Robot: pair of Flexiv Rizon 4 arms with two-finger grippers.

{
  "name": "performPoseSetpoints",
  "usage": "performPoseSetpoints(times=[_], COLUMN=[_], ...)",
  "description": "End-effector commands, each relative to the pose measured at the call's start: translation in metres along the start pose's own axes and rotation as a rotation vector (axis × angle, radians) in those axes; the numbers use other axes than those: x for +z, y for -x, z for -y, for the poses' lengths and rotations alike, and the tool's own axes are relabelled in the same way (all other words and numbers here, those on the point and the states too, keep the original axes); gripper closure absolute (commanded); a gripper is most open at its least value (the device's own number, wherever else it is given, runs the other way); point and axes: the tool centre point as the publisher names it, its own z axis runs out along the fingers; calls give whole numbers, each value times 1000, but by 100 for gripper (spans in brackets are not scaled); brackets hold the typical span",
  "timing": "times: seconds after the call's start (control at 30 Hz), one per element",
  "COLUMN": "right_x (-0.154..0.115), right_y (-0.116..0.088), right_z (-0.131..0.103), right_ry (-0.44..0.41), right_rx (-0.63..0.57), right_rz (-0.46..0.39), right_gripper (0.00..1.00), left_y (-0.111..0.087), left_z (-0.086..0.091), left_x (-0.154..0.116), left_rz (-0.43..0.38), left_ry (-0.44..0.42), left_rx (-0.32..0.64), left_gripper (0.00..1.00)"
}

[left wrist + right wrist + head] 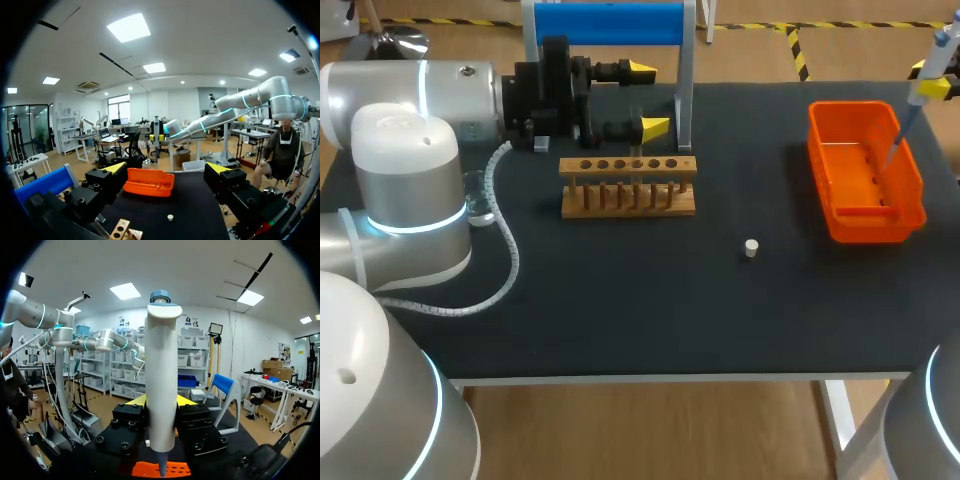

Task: Invert the test tube, pick up the pipette, mount the tip to pipette, aspirate from beaker and dispense into the tube, eject the tip, return the pipette, and cap with the stopper.

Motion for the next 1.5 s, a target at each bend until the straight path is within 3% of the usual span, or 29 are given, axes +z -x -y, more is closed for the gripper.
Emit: performPoseSetpoints(times=[0.03,0.43,0.73,0.87,0.97,1.5], right_x=[-1,-1,-1,-1,-1,-1], right_y=[1,1,1,1,1,1], right_z=[0,0,0,0,0,0], right_ry=[-1,-1,-1,-1,-1,-1], right_rx=[-1,-1,-1,-1,-1,-1], right_rz=[-3,-3,-3,-3,-3,-3], right_gripper=[100,100,100,100,100,100], left_y=[0,5,27,32,35,54], left_z=[-1,3,33,43,50,57], left_x=[0,6,62,93,114,200], left_rz=[2,18,87,119,145,105], left_ry=[-2,-2,51,83,61,32], left_rx=[1,12,38,-14,-33,-68], left_gripper=[0,0,0,0,0,0])
